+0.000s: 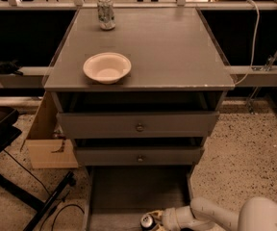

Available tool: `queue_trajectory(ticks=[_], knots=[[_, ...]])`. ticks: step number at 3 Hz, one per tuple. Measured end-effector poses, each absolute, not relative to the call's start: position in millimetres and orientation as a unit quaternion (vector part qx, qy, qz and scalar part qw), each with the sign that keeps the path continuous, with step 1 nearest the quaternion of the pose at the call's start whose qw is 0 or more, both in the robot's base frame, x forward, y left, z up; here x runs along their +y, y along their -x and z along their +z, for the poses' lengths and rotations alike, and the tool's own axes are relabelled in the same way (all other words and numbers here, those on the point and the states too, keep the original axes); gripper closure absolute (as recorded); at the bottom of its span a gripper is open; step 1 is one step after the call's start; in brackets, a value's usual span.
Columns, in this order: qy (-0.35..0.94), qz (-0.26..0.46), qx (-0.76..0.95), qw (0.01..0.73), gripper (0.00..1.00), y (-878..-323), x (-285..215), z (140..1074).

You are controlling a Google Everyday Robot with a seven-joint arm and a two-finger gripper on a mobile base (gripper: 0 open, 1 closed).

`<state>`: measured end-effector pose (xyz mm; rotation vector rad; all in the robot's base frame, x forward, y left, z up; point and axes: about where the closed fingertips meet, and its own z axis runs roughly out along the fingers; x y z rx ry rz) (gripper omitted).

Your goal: Pick pepsi can from bottom drawer and place on counter

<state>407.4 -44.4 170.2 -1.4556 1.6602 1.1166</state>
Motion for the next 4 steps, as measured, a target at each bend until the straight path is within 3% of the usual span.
queue_trajectory(ticks=[2,4], knots=[[0.559,0.361,0.634,0.395,1.00,-411,-78,307],[0.559,0.402,0.611,0.391,1.00,-368,-90,513]])
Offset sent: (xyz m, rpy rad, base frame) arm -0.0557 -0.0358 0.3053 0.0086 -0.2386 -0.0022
